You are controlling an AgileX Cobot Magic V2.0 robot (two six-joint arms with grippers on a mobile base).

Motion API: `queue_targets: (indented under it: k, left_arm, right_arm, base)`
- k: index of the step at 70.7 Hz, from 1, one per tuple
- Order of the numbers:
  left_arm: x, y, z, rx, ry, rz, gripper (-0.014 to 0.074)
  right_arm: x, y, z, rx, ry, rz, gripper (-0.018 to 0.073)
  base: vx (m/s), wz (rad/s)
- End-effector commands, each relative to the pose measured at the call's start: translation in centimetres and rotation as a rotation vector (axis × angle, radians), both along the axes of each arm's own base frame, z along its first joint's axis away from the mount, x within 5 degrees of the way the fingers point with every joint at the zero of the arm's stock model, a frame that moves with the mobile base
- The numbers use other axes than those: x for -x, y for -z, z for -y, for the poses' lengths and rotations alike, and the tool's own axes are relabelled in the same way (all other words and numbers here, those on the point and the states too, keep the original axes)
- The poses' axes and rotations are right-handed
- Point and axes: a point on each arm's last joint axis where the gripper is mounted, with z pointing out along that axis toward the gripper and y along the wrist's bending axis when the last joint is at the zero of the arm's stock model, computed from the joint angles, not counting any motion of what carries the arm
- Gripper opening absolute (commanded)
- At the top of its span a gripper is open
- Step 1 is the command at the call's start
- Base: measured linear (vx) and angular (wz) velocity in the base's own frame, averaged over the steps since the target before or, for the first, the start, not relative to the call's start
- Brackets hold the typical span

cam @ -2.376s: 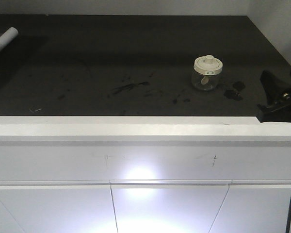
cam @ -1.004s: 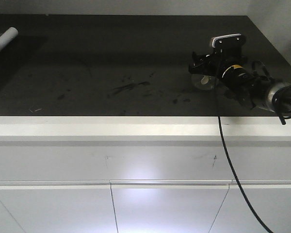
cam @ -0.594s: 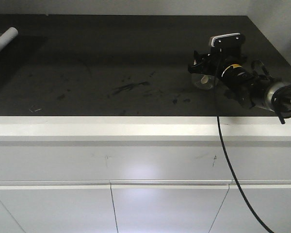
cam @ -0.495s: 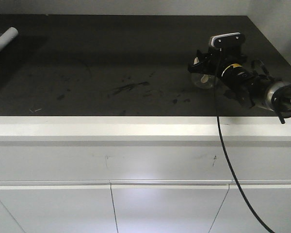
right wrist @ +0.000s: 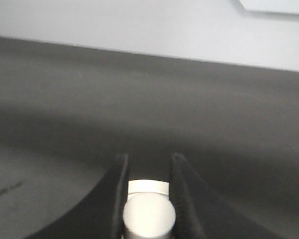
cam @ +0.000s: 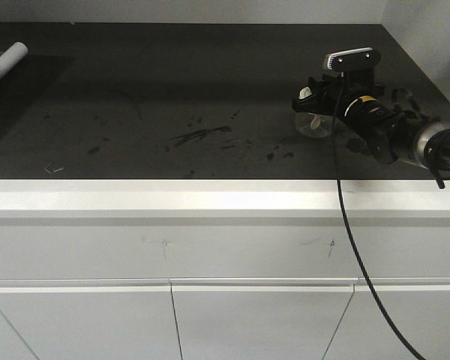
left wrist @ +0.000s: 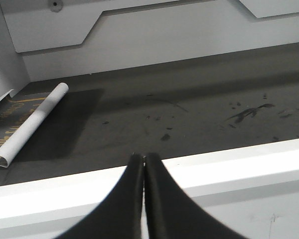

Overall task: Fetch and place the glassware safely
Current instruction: 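Reach the right gripper over the glass jar's white lid, then close the right gripper on the white lid and lift the jar out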

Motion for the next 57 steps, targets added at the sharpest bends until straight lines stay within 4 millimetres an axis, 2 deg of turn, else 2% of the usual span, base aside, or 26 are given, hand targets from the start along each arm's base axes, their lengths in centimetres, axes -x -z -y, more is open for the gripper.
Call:
queue_targets:
  k: [1, 13, 27, 38, 47, 57]
  left_arm:
    - [0.0, -1.4, 0.1, 0.014, 0.008, 0.087, -0.0007]
    - [0.0, -1.4, 0.1, 0.014, 0.008, 0.087, -0.0007]
    - [0.0, -1.4, 0.1, 0.014, 0.008, 0.087, -0.0007]
    - [0.0, -1.4, 0.1, 0.014, 0.008, 0.087, -0.0007]
    - [0.0, -1.4, 0.1, 0.014, 0.008, 0.087, -0.0007]
    - [0.0, -1.4, 0.1, 0.014, 0.008, 0.087, -0.0007]
  right_arm:
    - [1.2, -7.4, 0.0, -0.026, -0.013, 0.193, -0.0008]
    - [4.3, -9.6, 0.1, -0.044, -0.035, 0.248, -0.0006]
    - [9.8, -9.9, 0.1, -0.056, -0.073, 0.266, -0.0005]
    - [14.4, -10.3, -0.1, 0.004, -0.135, 0.269, -0.0003]
    - [17.9, -10.7, -1.3, 0.034, -0.197, 0.275, -0.0003]
    - [21.7, -11.4, -3.9, 0.021, -0.299, 0.300, -0.0003]
  base:
    - [0.00, 0.00]
    - [0.00, 0.00]
    - [0.00, 0.00]
    - [0.00, 0.00]
    - [0.00, 0.00]
    - [0.00, 0.00]
